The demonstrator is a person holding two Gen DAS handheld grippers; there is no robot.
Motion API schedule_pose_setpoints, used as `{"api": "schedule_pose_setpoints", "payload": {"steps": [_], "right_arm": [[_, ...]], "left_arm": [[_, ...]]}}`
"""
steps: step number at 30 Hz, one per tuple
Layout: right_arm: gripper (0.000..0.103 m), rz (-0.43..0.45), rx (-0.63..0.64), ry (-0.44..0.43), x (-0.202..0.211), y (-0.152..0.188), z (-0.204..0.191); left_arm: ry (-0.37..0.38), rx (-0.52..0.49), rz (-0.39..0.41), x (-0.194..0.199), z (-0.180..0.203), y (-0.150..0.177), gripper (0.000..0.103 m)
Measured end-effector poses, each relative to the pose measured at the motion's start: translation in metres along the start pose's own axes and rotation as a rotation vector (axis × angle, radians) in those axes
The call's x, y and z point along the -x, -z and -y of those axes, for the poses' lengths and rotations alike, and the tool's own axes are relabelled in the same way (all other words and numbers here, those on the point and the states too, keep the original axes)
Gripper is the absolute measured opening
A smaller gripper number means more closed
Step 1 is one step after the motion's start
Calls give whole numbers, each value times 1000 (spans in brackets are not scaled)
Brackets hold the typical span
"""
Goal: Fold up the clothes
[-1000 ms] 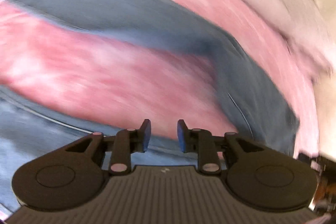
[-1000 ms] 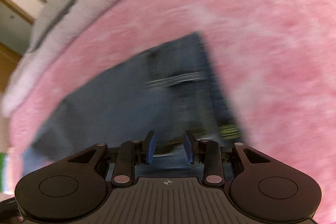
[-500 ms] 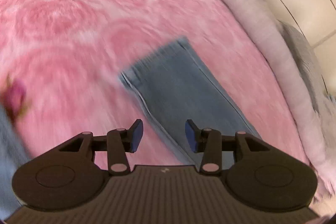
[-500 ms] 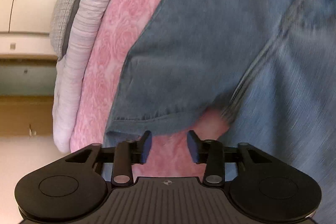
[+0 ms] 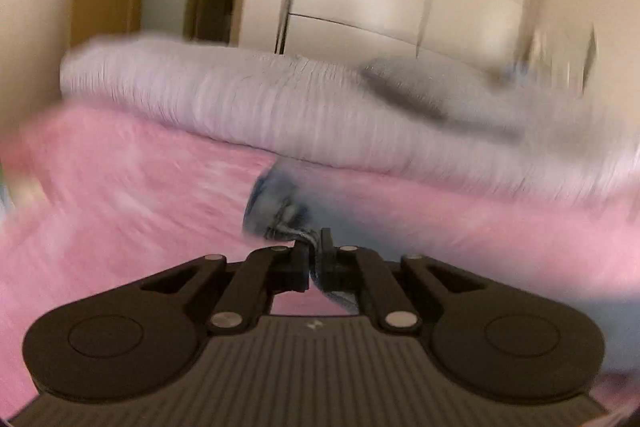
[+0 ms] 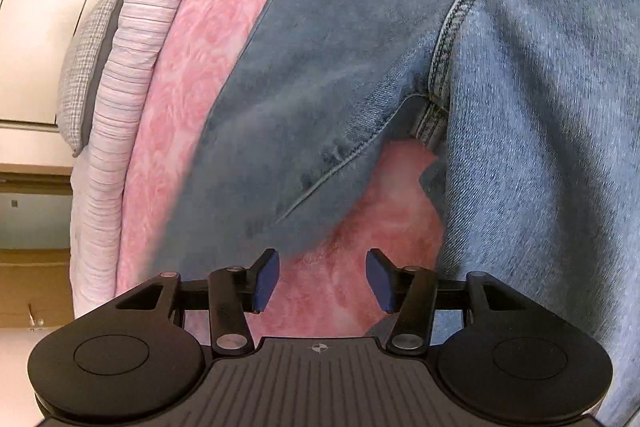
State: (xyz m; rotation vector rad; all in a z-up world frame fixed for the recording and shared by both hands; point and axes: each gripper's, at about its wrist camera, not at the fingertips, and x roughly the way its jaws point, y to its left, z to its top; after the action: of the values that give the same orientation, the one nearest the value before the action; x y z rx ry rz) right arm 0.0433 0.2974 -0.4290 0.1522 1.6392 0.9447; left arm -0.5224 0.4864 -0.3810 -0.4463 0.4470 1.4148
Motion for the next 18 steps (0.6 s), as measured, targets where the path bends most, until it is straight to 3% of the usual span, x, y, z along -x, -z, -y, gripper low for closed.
{"api": "schedule_pose_setpoints", "payload": {"steps": [3, 4, 6, 9, 13, 15, 18], "right_arm": [[52, -17, 20, 25, -11, 2, -1], [52, -23, 36, 37, -14, 2, -3], [52, -37, 62, 50, -15, 1, -7], [52, -54, 94, 38, -8, -1, -8], [52, -35, 136, 50, 16, -4, 2], [52, -37, 148, 51, 20, -7, 3], [52, -43, 165, 50, 26, -11, 5]], "left_arm": [[-25, -92, -328, -64, -6, 46, 11], [-43, -77, -347, -71, -5, 52, 11], [-86, -16, -320, -74, -3, 58, 12], [-121, 214, -306, -68, -21, 60, 21], [-113, 511, -334, -56, -54, 50, 19], [-100, 520, -312, -41, -48, 37, 20], [-86, 359, -308, -30, -27, 19, 25]]}}
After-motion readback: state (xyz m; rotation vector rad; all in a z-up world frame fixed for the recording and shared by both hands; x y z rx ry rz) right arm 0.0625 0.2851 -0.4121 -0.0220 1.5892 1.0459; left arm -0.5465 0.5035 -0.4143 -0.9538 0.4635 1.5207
